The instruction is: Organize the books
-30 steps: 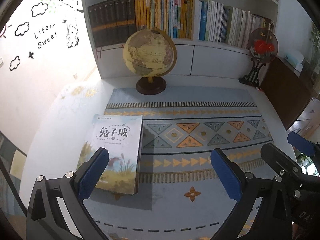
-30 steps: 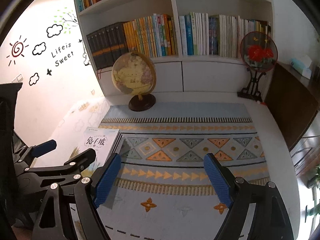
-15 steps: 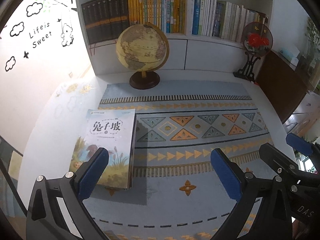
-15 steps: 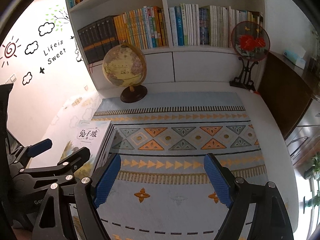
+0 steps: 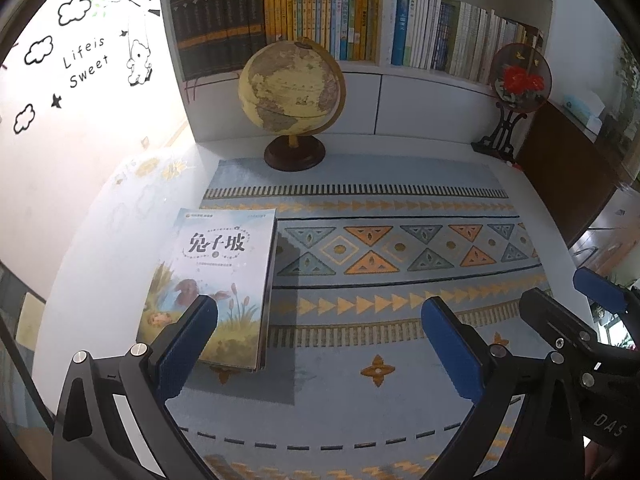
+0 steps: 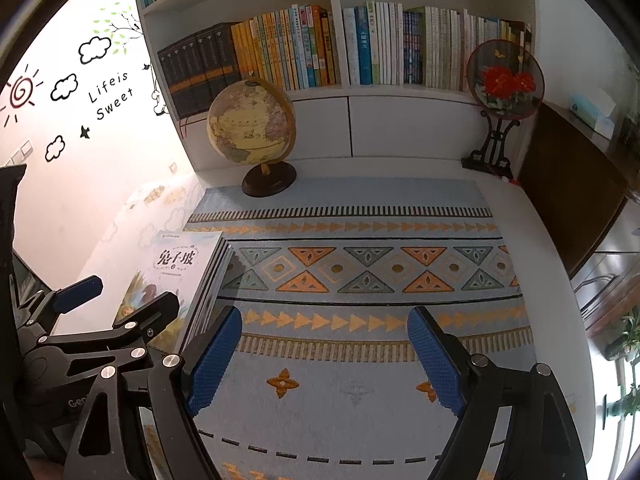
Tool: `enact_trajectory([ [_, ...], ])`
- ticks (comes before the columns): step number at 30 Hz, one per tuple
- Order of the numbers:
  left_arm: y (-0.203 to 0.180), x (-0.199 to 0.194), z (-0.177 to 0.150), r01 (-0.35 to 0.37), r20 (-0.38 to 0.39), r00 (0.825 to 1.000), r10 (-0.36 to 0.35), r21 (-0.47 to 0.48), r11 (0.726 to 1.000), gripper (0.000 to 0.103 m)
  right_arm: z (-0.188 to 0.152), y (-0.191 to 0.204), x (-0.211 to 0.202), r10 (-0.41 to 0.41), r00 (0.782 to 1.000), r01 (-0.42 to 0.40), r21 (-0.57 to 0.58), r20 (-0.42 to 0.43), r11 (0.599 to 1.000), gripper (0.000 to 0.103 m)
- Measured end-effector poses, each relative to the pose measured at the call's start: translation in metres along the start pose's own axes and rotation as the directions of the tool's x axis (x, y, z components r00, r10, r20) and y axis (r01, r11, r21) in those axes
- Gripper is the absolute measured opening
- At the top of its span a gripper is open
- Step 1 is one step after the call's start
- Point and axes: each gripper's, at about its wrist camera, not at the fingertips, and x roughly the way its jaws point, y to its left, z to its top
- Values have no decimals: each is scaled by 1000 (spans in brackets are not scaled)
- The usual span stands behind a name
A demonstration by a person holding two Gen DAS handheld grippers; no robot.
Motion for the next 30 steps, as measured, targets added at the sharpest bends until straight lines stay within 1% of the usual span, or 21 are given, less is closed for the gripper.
enact_trajectory([
  [17,1,1,-4,10,-4,1000,-10,-12,1000,102,-2,0,1,-9,1000,9,2,-14,1000,84],
  [30,0,3,-6,15,-26,1000,-15,-16,1000,102,-6,0,1,-8,1000,8,8,-23,1000,84],
])
